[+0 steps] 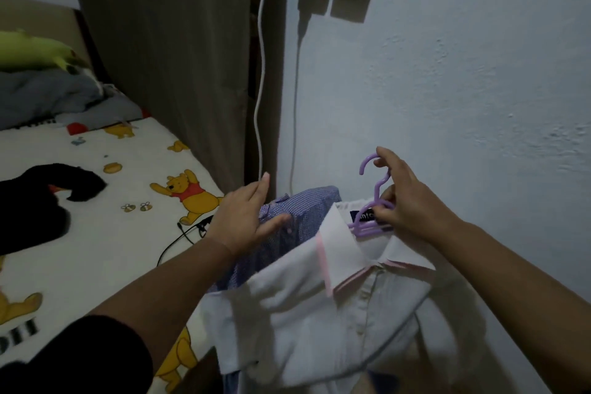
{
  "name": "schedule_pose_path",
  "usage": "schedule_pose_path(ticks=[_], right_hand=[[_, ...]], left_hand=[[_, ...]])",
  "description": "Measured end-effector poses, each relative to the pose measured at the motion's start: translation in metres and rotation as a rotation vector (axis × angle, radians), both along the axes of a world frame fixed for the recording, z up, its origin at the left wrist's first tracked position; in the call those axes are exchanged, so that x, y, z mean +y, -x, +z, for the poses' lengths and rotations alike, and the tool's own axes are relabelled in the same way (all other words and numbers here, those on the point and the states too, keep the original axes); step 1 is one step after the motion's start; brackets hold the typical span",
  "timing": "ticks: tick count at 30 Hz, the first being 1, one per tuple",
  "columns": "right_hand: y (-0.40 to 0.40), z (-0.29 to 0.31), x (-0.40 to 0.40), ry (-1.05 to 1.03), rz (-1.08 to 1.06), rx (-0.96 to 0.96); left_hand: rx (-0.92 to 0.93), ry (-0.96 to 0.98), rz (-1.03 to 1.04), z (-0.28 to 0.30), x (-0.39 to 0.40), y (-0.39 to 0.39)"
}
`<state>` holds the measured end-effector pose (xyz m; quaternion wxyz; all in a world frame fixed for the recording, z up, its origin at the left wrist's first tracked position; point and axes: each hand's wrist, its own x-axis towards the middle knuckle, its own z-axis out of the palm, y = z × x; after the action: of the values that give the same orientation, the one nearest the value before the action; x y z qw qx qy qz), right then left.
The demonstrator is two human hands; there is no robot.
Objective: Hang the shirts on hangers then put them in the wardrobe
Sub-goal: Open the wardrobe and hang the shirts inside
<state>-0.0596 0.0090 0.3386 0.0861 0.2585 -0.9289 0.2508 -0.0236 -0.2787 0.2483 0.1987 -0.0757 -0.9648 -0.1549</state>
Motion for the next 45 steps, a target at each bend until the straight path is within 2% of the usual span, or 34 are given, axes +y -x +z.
schedule_pose_path(ticks=[9,14,18,21,24,27,30,35,40,45], right_hand=[[0.021,-0.038,-0.036,0.028,0.104,-0.080],[0.033,-0.059,-0.062,0.018,0.131,-0.082],[0.043,-0.067,-0.076,-0.001,0.143,-0.063],[0.049,-0.070,-0.081,-0.005,0.136,-0.069],[0.053,-0.072,-0.086,-0.004,0.132,-0.071],[0.055,-0.075,-0.090,-0.009,0.130,-0.080],[0.055,-0.077,-0.091,0.003,0.149,-0.078],[0.052,-0.071,-0.091,-0.010,0.141,-0.061],[0.048,-0.066,-0.083,0.001,0.122,-0.043],[0.041,-0.056,-0.076,0.054,0.093,-0.012]], left_hand=[[-0.335,-0.260,0.269,-0.044,-0.014,0.008],[-0.487,-0.406,0.337,-0.067,-0.024,0.019],[-0.704,-0.543,0.390,-0.078,-0.034,0.028],[-0.755,-0.599,0.373,-0.082,-0.037,0.032],[-0.730,-0.612,0.360,-0.083,-0.038,0.034],[-0.588,-0.580,0.328,-0.082,-0.036,0.032],[-0.408,-0.437,0.327,-0.081,-0.033,0.029],[-0.327,-0.182,0.379,-0.082,-0.031,0.025],[-0.228,-0.162,0.404,-0.076,-0.032,0.020],[-0.049,-0.186,0.334,-0.057,-0.022,0.011]])
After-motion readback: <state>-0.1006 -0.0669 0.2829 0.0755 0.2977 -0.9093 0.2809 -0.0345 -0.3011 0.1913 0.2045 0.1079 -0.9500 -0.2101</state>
